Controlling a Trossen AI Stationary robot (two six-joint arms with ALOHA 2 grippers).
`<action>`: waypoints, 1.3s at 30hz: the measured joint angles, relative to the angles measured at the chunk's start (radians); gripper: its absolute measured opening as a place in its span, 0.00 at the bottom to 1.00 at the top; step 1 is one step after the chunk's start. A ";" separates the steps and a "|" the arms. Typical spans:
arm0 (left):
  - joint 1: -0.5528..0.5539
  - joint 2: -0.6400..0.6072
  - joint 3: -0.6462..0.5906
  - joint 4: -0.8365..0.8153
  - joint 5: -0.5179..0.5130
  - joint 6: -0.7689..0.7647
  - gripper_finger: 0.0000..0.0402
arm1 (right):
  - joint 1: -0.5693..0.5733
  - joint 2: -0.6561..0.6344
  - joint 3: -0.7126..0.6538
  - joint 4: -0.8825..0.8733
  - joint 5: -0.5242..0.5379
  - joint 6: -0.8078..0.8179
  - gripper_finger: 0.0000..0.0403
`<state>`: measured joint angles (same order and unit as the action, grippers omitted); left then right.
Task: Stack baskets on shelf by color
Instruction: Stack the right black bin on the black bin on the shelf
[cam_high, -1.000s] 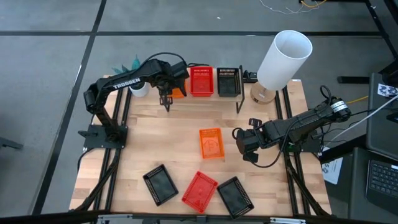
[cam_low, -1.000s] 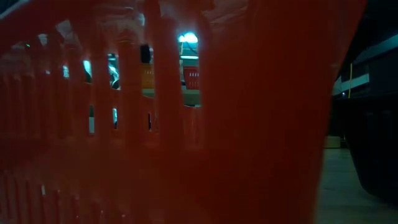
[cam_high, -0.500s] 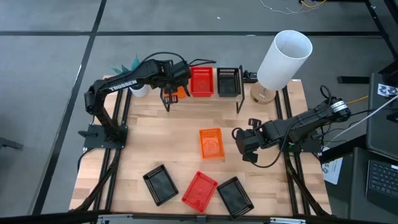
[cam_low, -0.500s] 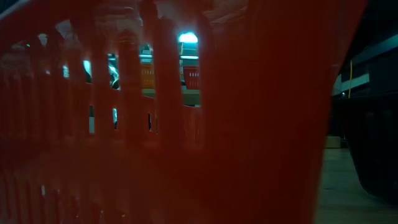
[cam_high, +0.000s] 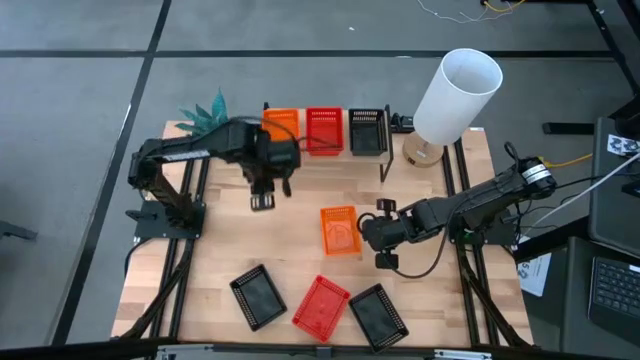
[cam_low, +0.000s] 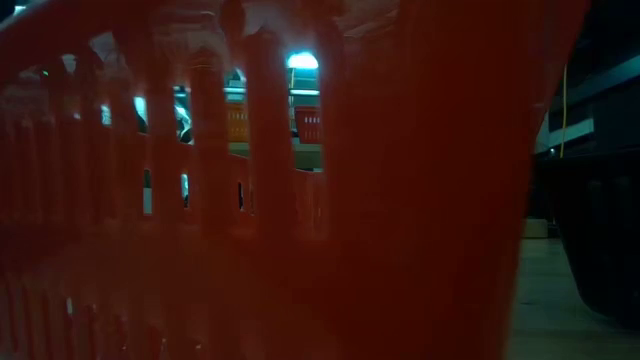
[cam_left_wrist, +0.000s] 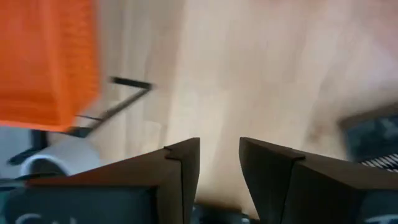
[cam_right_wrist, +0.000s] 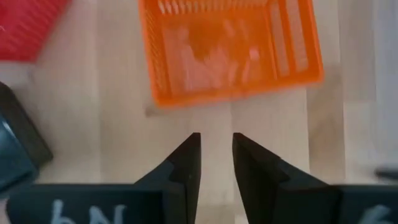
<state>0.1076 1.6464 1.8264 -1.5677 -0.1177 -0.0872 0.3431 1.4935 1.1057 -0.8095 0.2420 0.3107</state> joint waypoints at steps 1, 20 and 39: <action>-0.024 -0.001 -0.017 0.006 0.001 -0.019 0.26 | 0.000 0.002 0.000 -0.028 0.000 0.027 0.23; -0.213 -0.002 -0.328 0.164 -0.101 -0.096 0.26 | 0.369 0.066 0.000 0.288 -0.323 0.180 0.23; -0.221 -0.002 -0.333 0.272 -0.102 -0.124 0.26 | 0.556 0.438 0.177 0.275 -0.306 0.292 0.23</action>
<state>-0.1131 1.6447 1.4937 -1.2952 -0.2199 -0.2111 0.8993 1.9317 1.2824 -0.5349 -0.0640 0.6031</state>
